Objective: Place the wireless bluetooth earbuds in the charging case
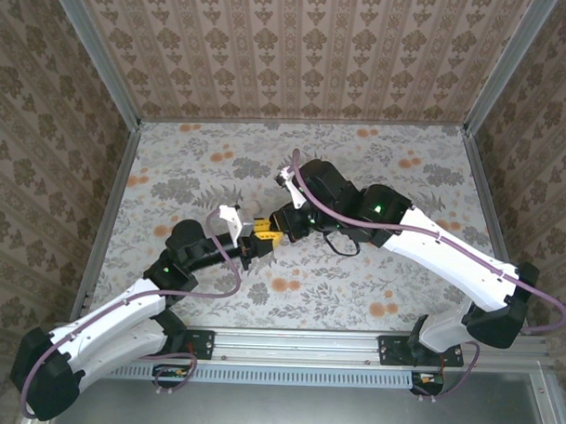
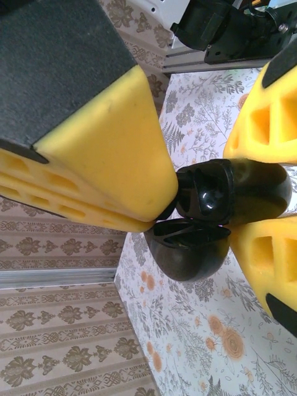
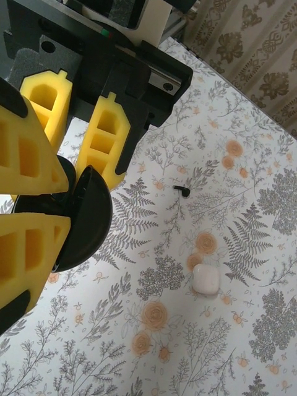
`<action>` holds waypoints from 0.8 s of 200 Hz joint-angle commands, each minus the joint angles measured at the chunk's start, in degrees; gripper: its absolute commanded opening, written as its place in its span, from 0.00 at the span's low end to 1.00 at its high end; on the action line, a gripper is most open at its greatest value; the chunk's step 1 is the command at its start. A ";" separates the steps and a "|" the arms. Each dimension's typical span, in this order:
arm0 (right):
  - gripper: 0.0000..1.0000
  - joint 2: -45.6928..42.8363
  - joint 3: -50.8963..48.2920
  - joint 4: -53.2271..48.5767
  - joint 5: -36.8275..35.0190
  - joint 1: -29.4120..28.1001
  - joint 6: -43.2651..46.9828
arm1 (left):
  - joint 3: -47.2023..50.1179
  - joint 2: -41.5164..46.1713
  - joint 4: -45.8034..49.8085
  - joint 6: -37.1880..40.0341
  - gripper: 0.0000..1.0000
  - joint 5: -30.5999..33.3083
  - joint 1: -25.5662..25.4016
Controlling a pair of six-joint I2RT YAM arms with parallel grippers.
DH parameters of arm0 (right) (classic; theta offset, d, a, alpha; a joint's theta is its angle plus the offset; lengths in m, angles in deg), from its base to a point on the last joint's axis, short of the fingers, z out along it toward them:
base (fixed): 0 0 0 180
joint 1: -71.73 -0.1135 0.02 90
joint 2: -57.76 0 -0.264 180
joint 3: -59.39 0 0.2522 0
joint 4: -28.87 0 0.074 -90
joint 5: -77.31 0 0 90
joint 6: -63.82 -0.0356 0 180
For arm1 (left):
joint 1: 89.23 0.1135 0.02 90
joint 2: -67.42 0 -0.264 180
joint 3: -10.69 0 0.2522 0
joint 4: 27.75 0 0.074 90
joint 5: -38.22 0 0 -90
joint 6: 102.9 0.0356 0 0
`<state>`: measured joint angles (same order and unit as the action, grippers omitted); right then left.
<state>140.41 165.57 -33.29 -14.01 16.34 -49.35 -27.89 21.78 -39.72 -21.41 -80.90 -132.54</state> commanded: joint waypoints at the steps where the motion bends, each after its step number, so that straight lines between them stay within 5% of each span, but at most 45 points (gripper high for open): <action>1: 0.11 -1.66 -1.06 -0.71 -0.11 -0.24 -1.92 | -1.61 0.62 -2.32 0.49 0.00 0.30 0.37; 92: 0.18 -2.50 -4.20 -0.30 -1.36 -0.81 -4.51 | -2.34 -0.41 -2.71 0.30 0.00 -0.31 0.33; 160: 0.36 -2.50 -1.05 -1.54 -3.51 -0.68 -4.11 | -1.74 0.80 -2.61 -0.19 0.00 -0.32 0.34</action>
<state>138.95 162.40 -32.22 -15.45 15.81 -53.35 -27.89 21.36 -40.16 -21.44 -81.32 -132.54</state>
